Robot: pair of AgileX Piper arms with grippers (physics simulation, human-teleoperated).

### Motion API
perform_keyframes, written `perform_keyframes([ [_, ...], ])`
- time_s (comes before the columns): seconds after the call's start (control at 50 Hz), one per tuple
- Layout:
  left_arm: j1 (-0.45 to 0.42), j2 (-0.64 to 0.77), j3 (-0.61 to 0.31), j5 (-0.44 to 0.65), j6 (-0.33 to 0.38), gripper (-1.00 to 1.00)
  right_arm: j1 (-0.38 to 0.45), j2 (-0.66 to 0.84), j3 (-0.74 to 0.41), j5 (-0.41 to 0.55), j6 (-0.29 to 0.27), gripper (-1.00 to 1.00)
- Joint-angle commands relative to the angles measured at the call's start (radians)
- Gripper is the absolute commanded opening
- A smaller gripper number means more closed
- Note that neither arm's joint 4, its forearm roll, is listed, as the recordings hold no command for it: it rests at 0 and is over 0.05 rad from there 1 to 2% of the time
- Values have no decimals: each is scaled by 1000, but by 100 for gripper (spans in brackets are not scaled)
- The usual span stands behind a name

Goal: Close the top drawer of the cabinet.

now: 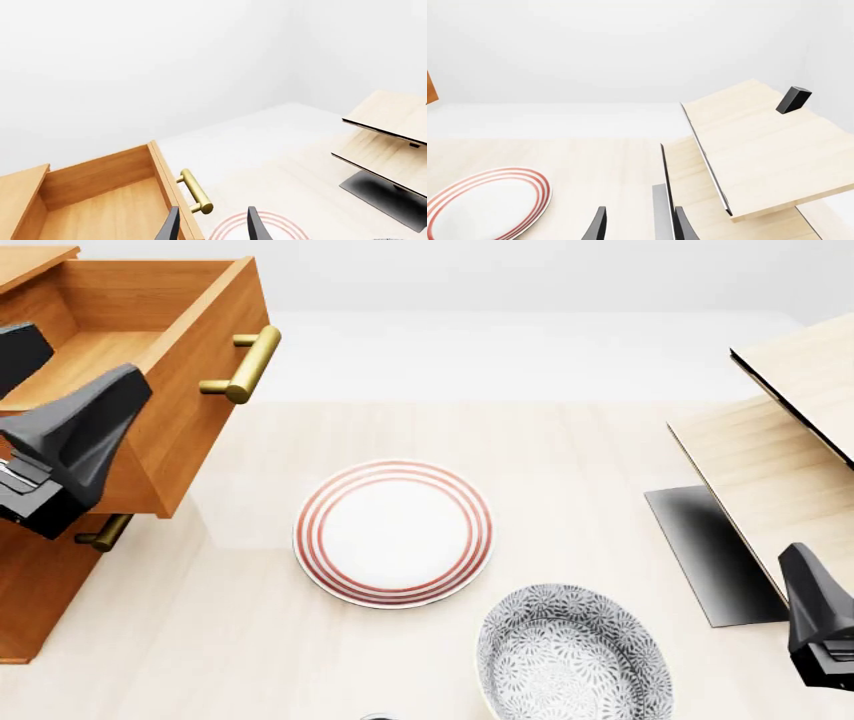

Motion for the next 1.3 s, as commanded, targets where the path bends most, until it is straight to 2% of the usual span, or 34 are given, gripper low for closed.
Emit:
perform_keyframes([
  [0.02,-137,214,-160,-70,41,100,0,1,0,-1,0,100],
  [0.1,-203,293,-219,-94,79,100,0,0,0,0,0,100],
  [0.24,-280,405,-323,-110,81,100,0,-2,0,2,1,100],
  [0.5,-395,610,-482,-114,197,100,0,-3,0,3,0,100],
  [0.66,-400,740,-578,-104,210,100,0,-2,0,2,0,100],
  [0.7,-411,790,-633,-90,250,100,0,-2,0,2,1,100],
  [0.76,-409,810,-666,-76,262,100,0,-2,0,2,0,100],
  [0.82,-417,897,-779,14,296,100,0,-1,0,1,0,100],
  [0.9,-454,957,-850,87,324,100,0,-1,0,1,0,100],
  [1.0,-422,1016,-881,94,396,100,0,0,0,1,1,100],
  [1.08,-389,1066,-922,123,415,100,0,-1,0,1,0,100],
  [1.18,-355,1125,-924,157,456,100,0,-1,0,0,0,100],
  [1.3,-329,1174,-907,216,545,100,0,-1,0,1,0,100],
])
